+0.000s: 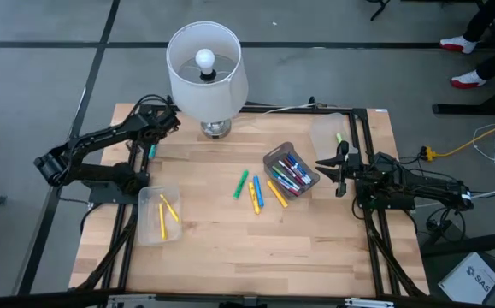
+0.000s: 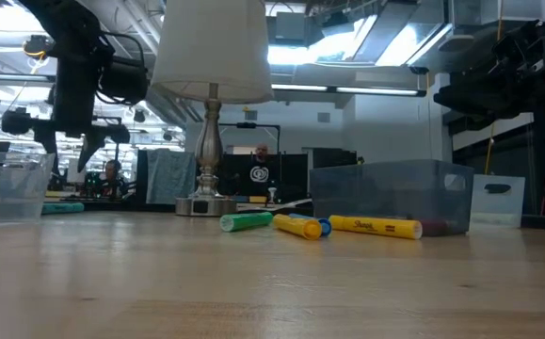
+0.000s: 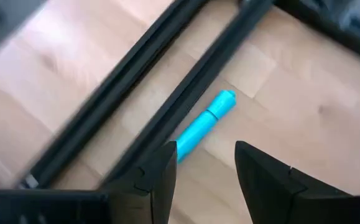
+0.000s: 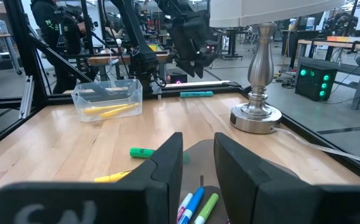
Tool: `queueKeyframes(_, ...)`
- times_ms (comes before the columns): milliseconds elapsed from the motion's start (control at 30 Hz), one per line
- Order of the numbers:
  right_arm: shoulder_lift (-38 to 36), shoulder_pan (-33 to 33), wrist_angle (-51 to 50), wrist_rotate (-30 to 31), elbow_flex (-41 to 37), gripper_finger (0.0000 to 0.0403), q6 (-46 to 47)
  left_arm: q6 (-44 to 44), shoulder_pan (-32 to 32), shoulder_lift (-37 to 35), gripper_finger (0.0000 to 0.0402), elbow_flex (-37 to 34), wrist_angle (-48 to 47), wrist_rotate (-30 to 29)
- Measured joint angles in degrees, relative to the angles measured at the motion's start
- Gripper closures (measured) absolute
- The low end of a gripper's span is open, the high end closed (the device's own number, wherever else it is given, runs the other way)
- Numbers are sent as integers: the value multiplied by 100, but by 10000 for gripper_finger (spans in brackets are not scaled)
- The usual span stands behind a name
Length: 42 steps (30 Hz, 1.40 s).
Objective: Pick & Place Markers
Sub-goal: Put the yellow highlighter pen into the right transparent bin
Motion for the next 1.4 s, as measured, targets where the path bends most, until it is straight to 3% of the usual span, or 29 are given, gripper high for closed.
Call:
queueKeyframes(133, 0, -1, 0, -1, 2, 312, 0, 1143, 0, 36, 245, 0, -7, 1)
queueKeyframes(300, -1, -1, 0, -1, 2, 312, 0, 1800, 0, 139, 245, 0, -180, -3)
queueKeyframes(567, 0, -1, 0, 0, 1, 312, 0, 1891, 0, 312, 245, 0, -807, -161)
queueKeyframes(800, 0, 0, 0, -2, 0, 312, 0, 2263, 0, 681, 245, 0, -710, -171)
queueKeyframes(1400, 1, -1, 0, -2, 0, 312, 0, 2070, 0, 1551, 245, -41, -660, -84)
